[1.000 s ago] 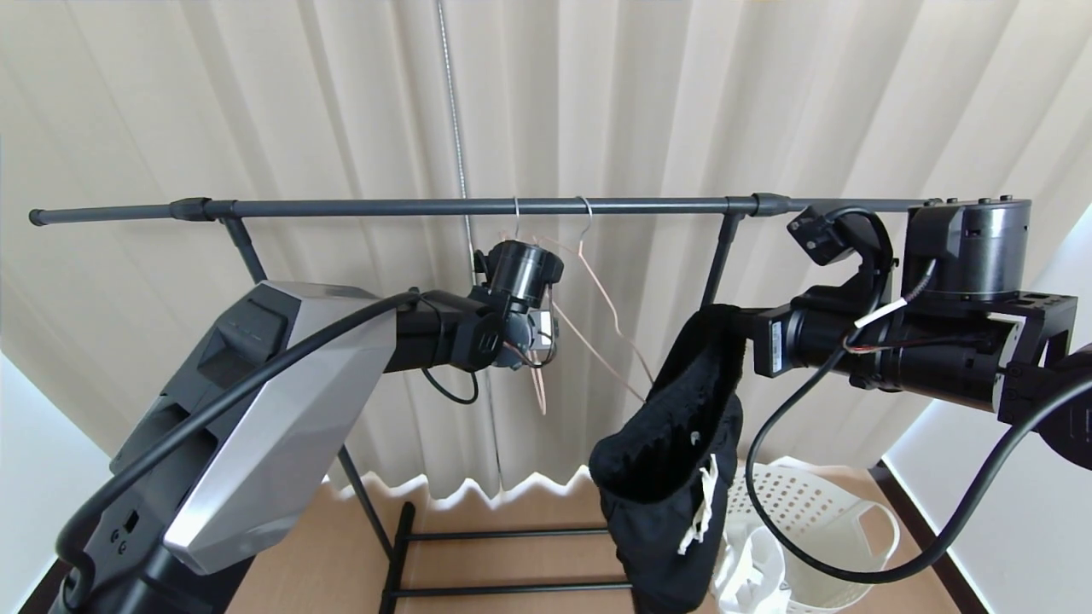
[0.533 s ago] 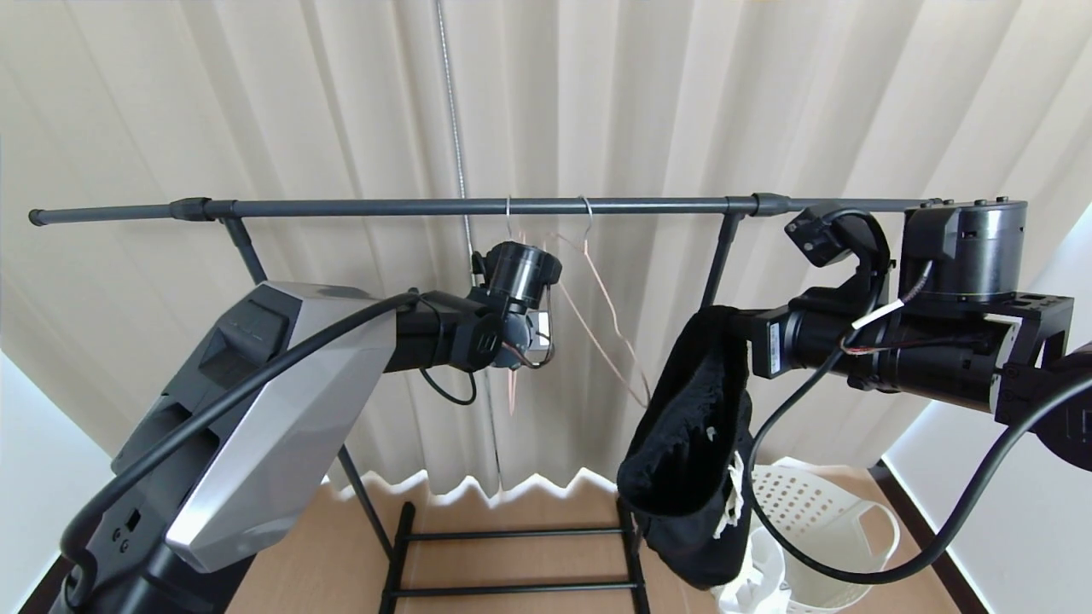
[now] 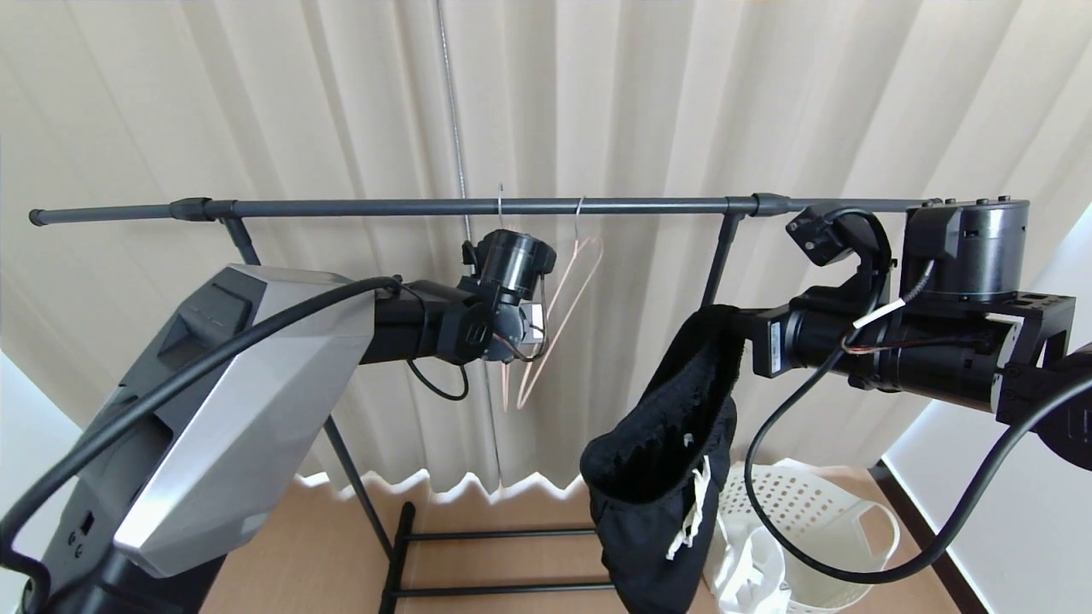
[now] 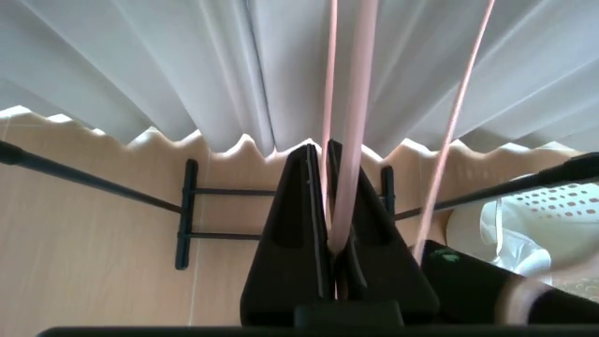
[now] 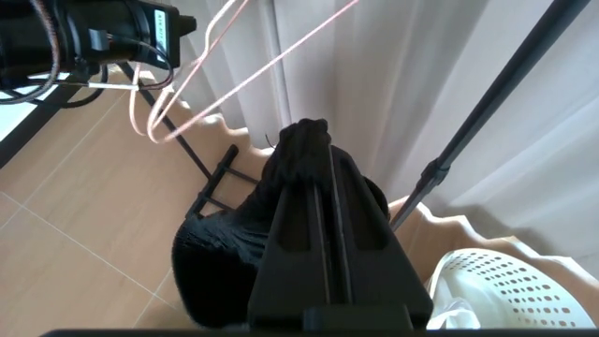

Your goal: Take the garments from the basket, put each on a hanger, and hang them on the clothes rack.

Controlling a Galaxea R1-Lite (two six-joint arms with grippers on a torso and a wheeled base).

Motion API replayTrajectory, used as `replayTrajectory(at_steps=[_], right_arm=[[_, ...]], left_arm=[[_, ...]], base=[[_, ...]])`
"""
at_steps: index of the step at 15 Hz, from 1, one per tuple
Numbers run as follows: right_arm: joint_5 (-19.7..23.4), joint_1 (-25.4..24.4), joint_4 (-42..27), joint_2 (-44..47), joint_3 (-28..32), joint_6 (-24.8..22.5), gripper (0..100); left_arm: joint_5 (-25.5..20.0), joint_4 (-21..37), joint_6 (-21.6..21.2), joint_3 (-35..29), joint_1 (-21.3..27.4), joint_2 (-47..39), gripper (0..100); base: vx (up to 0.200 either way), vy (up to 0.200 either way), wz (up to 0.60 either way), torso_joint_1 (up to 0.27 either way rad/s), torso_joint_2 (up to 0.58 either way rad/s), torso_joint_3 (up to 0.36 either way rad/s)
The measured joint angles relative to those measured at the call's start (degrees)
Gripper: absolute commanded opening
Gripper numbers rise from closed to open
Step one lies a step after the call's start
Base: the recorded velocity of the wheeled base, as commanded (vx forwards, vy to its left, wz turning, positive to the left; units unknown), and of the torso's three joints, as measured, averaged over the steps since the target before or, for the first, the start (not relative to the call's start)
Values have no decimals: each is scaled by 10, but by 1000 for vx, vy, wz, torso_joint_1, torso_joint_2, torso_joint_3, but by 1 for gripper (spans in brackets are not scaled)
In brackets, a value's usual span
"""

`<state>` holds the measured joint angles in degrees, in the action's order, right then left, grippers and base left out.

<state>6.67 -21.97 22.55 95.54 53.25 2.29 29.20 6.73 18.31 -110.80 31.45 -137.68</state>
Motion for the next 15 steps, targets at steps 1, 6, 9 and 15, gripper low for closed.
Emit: replayTrajectory(at_steps=[1, 6, 9, 15], right_arm=[[0, 0, 0, 0, 0, 0, 0], [0, 0, 0, 0, 0, 0, 0], [0, 0, -1, -1, 0, 0, 0], [0, 0, -2, -2, -1, 0, 0]], left_arm=[[0, -3, 0, 16, 2, 12, 0], [-1, -59, -2, 123, 10, 75, 0], [-1, -117, -9, 225, 12, 123, 0], [-5, -239, -65, 429, 20, 236, 0]], base=[[0, 0, 0, 0, 0, 0], [0, 0, 0, 0, 0, 0], [0, 0, 0, 0, 0, 0], [0, 0, 0, 0, 0, 0]])
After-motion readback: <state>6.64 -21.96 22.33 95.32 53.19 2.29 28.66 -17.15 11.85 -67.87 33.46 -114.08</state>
